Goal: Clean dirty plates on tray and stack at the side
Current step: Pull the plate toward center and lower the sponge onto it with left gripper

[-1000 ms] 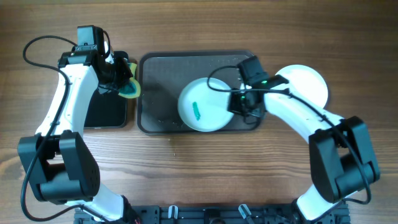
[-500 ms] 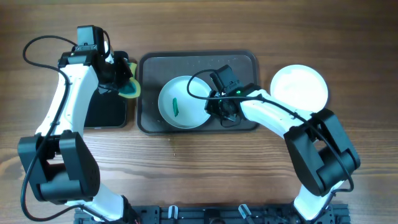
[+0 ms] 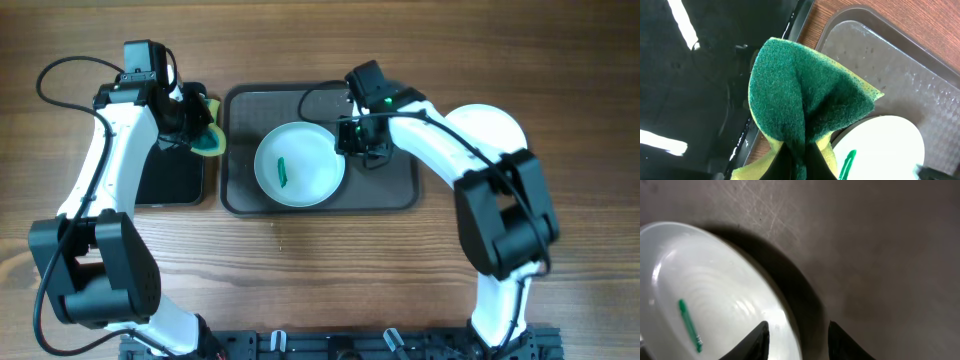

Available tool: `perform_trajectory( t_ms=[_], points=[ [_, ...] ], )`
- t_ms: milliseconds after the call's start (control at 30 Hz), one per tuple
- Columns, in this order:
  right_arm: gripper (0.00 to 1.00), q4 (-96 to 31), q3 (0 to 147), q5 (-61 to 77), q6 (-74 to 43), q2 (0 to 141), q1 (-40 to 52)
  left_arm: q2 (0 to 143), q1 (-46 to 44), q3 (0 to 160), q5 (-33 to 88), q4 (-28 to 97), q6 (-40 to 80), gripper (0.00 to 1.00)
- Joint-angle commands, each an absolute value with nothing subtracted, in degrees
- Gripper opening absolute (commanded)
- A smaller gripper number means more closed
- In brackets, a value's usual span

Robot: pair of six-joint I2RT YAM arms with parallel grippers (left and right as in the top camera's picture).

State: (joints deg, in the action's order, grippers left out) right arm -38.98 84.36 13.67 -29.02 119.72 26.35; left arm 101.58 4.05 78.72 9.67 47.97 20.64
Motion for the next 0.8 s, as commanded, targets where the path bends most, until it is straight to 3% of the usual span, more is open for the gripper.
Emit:
perform_trajectory(
  t_ms=[0, 167, 300, 500, 767],
  points=[
    [0.35, -40.1, 87.2, 18.1, -25.6, 124.4, 26.7, 101.2, 4.3, 79.4, 9.3, 47.6, 19.7, 0.04],
    [0.31, -41.0, 87.0, 19.3, -27.1, 125.5, 28.1, 101.2, 4.3, 79.4, 9.3, 47.6, 19.7, 0.04],
    [0.11, -41.6, 86.8, 18.2, -31.4, 125.5, 30.7, 101.2, 4.0, 79.0, 9.3, 47.6, 19.7, 0.04],
    [0.04, -42.8, 86.8, 15.9, -35.9, 125.5, 31.4, 101.3, 1.8, 77.6, 9.3, 47.0, 19.7, 0.04],
    [0.04, -43.1, 86.8, 14.8, -37.5, 125.5, 31.3, 104.7, -4.8, 77.3, 9.3, 46.5, 19.7, 0.04]
  ],
)
